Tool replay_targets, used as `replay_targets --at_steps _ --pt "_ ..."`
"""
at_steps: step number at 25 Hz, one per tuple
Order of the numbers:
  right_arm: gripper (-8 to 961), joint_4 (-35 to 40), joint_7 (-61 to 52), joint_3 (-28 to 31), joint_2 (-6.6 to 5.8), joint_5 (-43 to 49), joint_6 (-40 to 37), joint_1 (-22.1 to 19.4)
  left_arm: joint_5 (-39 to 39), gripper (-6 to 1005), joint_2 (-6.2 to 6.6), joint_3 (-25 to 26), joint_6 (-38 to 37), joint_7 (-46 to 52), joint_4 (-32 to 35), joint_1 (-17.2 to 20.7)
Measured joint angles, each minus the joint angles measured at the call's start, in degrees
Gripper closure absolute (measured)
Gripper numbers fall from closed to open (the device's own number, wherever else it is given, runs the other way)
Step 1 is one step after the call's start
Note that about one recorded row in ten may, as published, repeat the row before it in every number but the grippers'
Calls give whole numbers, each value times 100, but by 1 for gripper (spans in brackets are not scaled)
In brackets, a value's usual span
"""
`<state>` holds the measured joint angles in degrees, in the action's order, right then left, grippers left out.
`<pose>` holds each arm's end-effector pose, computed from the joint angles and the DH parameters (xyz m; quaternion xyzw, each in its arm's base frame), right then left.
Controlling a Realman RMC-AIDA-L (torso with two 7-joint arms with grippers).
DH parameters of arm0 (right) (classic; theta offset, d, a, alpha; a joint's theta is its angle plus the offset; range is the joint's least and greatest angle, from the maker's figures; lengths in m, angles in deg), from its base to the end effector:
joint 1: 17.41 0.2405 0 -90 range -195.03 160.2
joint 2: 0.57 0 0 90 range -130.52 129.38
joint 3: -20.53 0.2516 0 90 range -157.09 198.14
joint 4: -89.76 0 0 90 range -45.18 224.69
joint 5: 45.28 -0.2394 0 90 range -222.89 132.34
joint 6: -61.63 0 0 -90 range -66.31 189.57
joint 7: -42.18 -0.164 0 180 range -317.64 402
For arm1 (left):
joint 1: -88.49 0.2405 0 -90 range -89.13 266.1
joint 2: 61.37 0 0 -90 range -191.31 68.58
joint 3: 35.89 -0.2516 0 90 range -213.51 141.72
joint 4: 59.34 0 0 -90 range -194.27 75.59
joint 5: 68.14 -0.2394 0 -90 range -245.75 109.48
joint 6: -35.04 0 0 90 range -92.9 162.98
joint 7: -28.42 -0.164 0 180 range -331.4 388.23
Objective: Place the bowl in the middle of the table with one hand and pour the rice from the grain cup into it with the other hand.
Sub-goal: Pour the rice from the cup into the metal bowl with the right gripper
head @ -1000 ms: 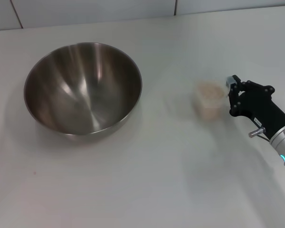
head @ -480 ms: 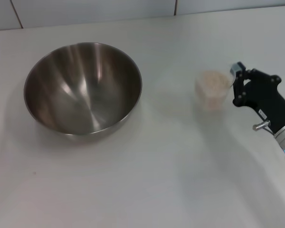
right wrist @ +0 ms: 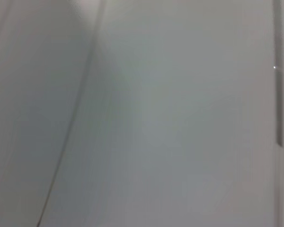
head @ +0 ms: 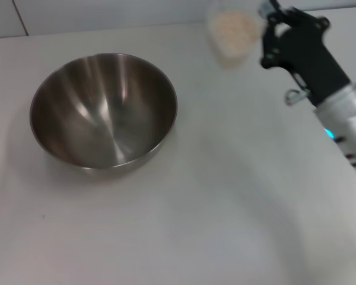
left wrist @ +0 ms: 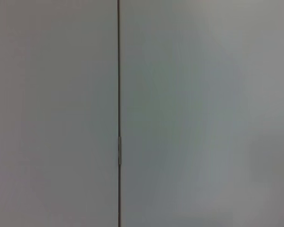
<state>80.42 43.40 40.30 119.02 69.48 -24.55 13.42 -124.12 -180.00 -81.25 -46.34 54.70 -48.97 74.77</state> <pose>0.2517 0.3557 -0.0451 -0.7341 0.0219 0.3917 0.5543 -0.3768 0.2894 0.0038 -0.7428 -0.1988 -0.3324 0.5461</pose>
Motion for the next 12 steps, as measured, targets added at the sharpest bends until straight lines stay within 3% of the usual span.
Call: replay_targets --at_steps 4,5,6,10,12 --pt "939 -556 1931 -30 8 26 359 357 0 182 -1 0 0 0 0 -12" --pt "940 -832 2938 -58 8 36 559 471 0 182 -1 0 0 0 0 -24" --pt "940 -832 2938 -58 8 36 559 471 0 182 -1 0 0 0 0 -24" --pt "940 -1279 4978 -87 18 54 1037 621 0 182 1 1 3 -1 -58 -79" --pt "940 -1338 5308 -87 23 57 1142 648 0 182 4 1 4 0 -62 -92"
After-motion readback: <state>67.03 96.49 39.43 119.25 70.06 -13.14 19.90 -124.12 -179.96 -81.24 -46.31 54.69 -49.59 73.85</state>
